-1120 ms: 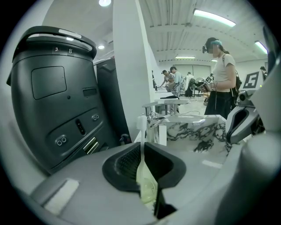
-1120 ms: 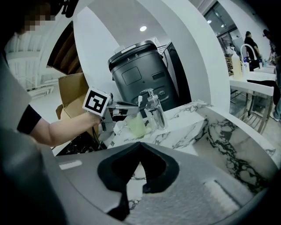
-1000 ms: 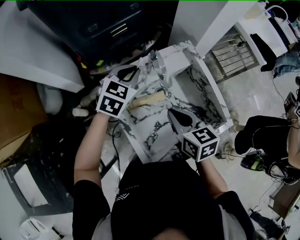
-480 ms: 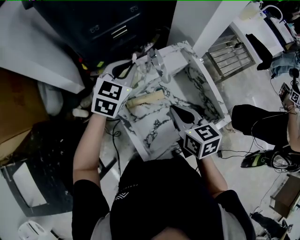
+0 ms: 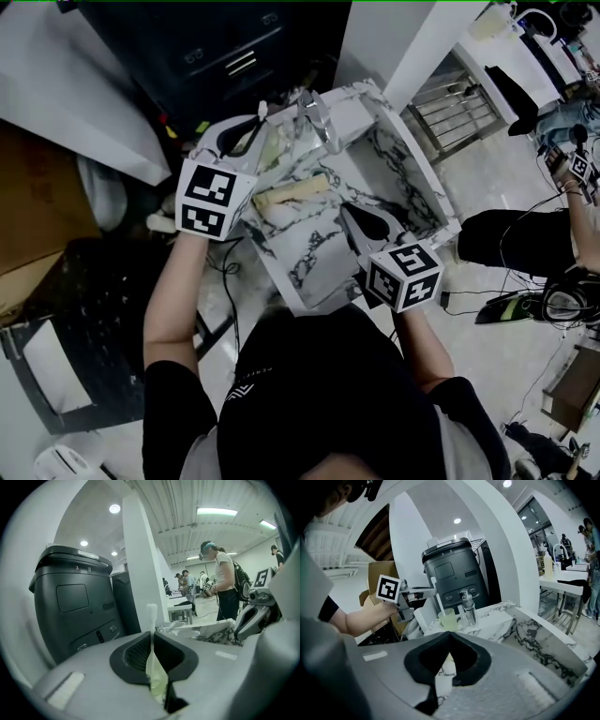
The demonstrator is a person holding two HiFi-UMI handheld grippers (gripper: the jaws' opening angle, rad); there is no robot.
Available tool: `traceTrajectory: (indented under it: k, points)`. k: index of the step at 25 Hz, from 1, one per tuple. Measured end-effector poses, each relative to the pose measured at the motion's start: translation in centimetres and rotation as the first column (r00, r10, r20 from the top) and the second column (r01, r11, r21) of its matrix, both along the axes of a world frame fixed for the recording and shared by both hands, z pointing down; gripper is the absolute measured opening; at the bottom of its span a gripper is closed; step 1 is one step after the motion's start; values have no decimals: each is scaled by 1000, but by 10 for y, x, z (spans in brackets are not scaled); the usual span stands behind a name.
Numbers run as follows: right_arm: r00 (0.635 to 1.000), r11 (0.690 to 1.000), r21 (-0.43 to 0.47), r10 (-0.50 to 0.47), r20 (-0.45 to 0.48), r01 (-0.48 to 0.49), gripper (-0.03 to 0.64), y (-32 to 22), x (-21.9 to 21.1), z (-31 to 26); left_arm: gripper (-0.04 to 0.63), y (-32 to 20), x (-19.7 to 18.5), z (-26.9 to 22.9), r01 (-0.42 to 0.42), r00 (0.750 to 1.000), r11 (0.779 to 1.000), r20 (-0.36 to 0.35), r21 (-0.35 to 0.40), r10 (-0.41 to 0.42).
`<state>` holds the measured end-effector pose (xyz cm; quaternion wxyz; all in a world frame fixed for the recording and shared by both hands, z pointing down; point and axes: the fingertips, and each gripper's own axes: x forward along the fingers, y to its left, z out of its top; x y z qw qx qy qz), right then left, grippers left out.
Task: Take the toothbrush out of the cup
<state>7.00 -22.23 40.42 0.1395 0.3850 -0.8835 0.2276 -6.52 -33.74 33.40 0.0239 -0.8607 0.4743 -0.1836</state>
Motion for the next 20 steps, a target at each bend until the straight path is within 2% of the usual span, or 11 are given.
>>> traceTrajectory:
  k: [12, 17, 20]
  points:
    - [999, 999, 34, 38, -20, -37, 3, 23, -15, -6, 40, 51, -6, -29, -57, 997, 997, -53, 60, 60]
    - [998, 998, 43, 56, -21, -55, 3, 33, -18, -6, 40, 69, -5, -30, -82, 991, 995, -101, 54, 88]
    - [997, 996, 46, 76, -20, -75, 3, 37, -16, -6, 40, 79, -3, -26, -99, 989, 994, -104, 51, 104]
